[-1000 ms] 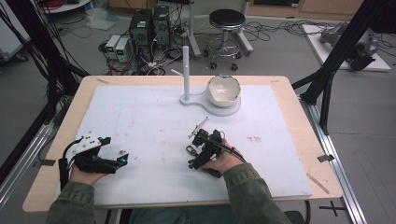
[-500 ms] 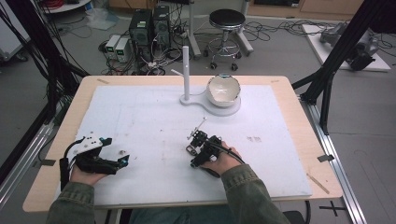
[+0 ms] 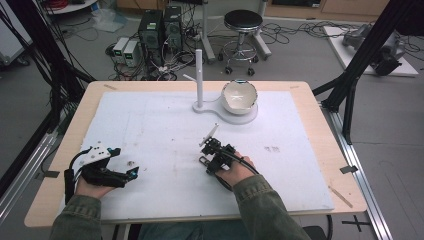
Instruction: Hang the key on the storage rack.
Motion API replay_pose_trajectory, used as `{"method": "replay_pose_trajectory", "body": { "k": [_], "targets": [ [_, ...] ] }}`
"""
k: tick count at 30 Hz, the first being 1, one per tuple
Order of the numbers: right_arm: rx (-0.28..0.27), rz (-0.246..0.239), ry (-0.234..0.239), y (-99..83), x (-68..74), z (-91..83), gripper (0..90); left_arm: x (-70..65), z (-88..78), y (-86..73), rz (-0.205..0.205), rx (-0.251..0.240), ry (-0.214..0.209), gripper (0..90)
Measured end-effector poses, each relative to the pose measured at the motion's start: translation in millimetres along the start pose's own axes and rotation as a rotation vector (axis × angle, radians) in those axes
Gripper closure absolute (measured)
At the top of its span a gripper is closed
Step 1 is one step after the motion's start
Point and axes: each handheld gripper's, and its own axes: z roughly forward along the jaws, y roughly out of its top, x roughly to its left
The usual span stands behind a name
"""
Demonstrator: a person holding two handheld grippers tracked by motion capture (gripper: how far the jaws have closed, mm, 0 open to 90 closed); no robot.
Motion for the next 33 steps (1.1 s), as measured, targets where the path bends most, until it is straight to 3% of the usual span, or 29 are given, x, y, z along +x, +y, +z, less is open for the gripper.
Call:
{"method": "replay_pose_trajectory", "body": {
  "k": [4,14,29,33],
  "targets": [
    [0.010,0.020,0.007,2.6,-0.5,0.1,80.9,0.3,-0.2,0.0,0.000,-0.002,-0.002,1.7],
    [-0.003,0.036,0.057,1.6,-5.5,-3.7,83.2,0.4,-0.6,0.1,0.000,-0.003,-0.004,1.7],
    [-0.112,0.095,0.182,-1.5,-30.4,-30.7,83.0,0.3,-0.3,0.1,-0.001,-0.004,-0.003,1.7],
    [-0.113,0.092,0.198,0.9,-34.8,-38.3,83.0,0.8,-0.3,0.0,0.004,0.002,-0.002,1.7]
  ]
}}
